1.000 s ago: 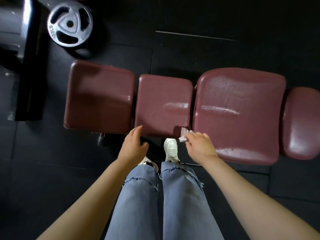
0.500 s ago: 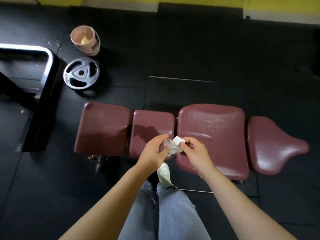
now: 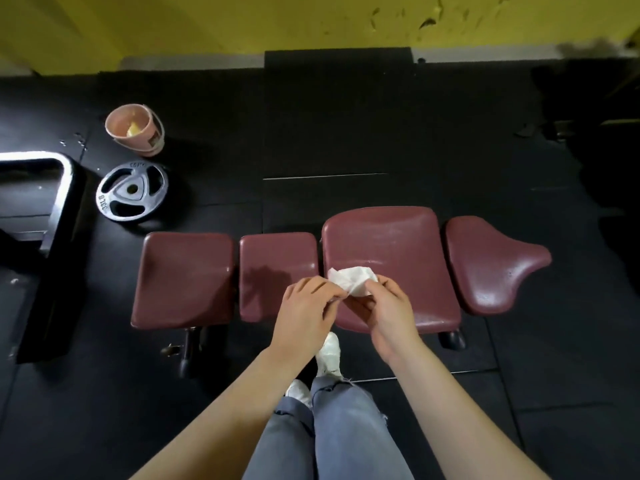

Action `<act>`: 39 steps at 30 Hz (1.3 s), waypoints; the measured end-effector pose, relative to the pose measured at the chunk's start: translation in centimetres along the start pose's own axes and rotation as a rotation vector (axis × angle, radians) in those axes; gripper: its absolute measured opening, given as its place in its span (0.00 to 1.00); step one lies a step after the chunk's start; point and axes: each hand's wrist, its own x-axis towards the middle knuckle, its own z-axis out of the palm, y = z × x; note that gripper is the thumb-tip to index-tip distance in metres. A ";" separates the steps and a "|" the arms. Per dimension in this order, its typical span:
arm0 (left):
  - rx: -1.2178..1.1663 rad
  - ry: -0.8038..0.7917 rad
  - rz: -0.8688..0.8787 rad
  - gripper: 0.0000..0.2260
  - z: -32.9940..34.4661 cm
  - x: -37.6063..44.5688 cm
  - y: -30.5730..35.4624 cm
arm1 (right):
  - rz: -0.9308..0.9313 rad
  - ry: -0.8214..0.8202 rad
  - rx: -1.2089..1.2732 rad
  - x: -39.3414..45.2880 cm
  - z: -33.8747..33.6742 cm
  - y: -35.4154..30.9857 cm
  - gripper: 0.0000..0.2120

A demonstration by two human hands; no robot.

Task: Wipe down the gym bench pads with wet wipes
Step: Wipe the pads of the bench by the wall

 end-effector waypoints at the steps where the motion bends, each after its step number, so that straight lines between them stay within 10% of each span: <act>1: 0.003 -0.034 0.003 0.12 0.2 -0.1 0.3 | 0.005 0.010 0.051 -0.2 -0.5 -0.3 0.05; 12: -0.559 -0.220 -0.383 0.13 4.8 4.4 6.4 | -0.057 -0.052 0.040 1.4 -9.6 -4.3 0.11; 26: -0.472 -0.384 -0.406 0.08 14.8 14.1 11.8 | -0.115 -0.077 -0.391 12.1 -19.0 -8.9 0.05; 39: -0.104 -0.500 -0.586 0.21 18.9 19.2 -1.0 | -0.205 0.173 -0.715 29.8 -18.7 -8.4 0.04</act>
